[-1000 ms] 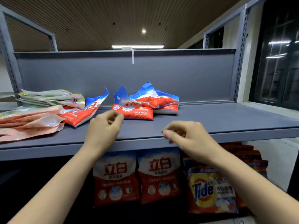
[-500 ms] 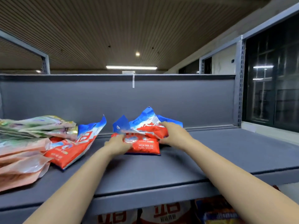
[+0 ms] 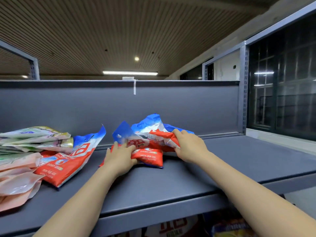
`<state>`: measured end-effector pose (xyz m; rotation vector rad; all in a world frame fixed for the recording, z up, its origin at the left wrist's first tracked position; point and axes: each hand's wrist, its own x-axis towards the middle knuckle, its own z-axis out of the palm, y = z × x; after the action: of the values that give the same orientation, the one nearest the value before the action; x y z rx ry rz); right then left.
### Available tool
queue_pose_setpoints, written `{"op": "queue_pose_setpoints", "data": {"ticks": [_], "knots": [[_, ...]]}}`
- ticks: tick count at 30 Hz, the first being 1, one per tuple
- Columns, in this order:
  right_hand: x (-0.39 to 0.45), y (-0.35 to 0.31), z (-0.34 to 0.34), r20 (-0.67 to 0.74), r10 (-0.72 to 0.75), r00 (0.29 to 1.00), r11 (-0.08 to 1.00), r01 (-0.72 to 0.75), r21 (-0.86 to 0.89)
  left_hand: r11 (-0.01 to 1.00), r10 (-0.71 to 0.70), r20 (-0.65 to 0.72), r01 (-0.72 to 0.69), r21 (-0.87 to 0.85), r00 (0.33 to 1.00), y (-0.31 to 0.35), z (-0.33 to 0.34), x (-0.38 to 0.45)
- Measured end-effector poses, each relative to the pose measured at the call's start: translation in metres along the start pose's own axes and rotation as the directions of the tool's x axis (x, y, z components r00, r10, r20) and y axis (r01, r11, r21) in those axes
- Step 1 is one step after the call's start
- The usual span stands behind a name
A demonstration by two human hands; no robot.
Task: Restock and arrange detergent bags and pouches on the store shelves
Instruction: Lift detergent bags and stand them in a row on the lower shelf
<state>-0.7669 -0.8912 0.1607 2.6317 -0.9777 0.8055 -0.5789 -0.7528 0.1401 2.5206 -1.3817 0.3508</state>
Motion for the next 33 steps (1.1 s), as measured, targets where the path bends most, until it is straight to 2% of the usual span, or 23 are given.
{"op": "queue_pose_setpoints", "data": {"ticks": [2,5,8,10,12,13,15,16,17,18,19,20,22,24,27,30,33], "knots": [[-0.020,-0.001,-0.012,-0.012,0.004,1.000,0.993,-0.005,-0.120,0.997,0.073,-0.052,-0.071,0.025,0.996,0.005,-0.004,-0.006],[-0.045,-0.010,-0.026,-0.065,0.021,0.998,0.983,-0.033,-0.178,0.989,0.139,-0.060,-0.141,-0.044,0.989,0.013,-0.016,-0.019],[-0.067,-0.019,-0.038,-0.084,0.009,0.996,0.987,-0.023,-0.158,0.965,0.206,-0.092,-0.218,-0.145,0.974,0.024,-0.032,-0.040],[-0.082,-0.019,-0.040,-0.027,-0.052,0.998,0.995,0.050,-0.088,0.946,0.238,-0.076,-0.249,-0.209,0.968,0.030,-0.042,-0.050],[-0.090,-0.012,-0.043,0.087,-0.104,0.991,0.992,0.097,0.079,0.931,0.247,0.001,-0.237,-0.278,0.969,0.033,-0.050,-0.060],[-0.090,-0.006,-0.047,0.163,-0.088,0.983,0.964,0.043,0.264,0.909,0.252,0.058,-0.216,-0.356,0.966,0.032,-0.053,-0.063],[-0.085,0.007,-0.054,0.245,-0.022,0.969,0.782,-0.136,0.608,0.763,0.277,0.113,-0.146,-0.630,0.954,0.030,-0.057,-0.070],[-0.080,0.016,-0.051,0.212,0.052,0.976,0.726,-0.183,0.663,0.687,0.227,0.046,-0.127,-0.716,0.973,0.027,-0.055,-0.068],[-0.075,0.024,-0.047,0.172,0.144,0.975,0.729,-0.222,0.647,0.658,0.108,-0.054,-0.112,-0.744,0.993,0.021,-0.051,-0.064],[-0.071,0.032,-0.040,0.143,0.236,0.961,0.748,-0.274,0.604,0.691,-0.054,-0.156,-0.076,-0.719,0.986,0.014,-0.047,-0.058],[-0.066,0.039,-0.033,0.137,0.297,0.945,0.764,-0.321,0.559,0.754,-0.200,-0.230,-0.001,-0.657,0.953,0.005,-0.042,-0.052],[-0.061,0.043,-0.026,0.153,0.334,0.930,0.769,-0.363,0.526,0.801,-0.289,-0.238,0.099,-0.590,0.927,-0.004,-0.037,-0.045],[-0.049,0.047,-0.016,0.191,0.350,0.917,0.792,-0.398,0.462,0.789,-0.404,-0.096,0.293,-0.540,0.910,-0.016,-0.029,-0.040],[-0.036,0.046,-0.013,0.213,0.339,0.916,0.820,-0.399,0.411,0.681,-0.457,0.076,0.404,-0.611,0.886,-0.017,-0.025,-0.040],[-0.020,0.042,-0.013,0.356,0.340,0.870,0.769,-0.476,0.428,0.396,-0.419,0.237,0.412,-0.821,0.876,-0.019,-0.028,-0.033],[-0.011,0.046,-0.012,0.436,0.311,0.844,0.627,-0.527,0.574,0.175,-0.347,0.428,0.506,-0.845,0.835,-0.024,-0.038,-0.031],[-0.008,0.050,-0.015,0.459,0.374,0.806,0.420,-0.588,0.691,0.093,-0.298,0.488,0.533,-0.841,0.821,-0.027,-0.045,-0.033]]}}
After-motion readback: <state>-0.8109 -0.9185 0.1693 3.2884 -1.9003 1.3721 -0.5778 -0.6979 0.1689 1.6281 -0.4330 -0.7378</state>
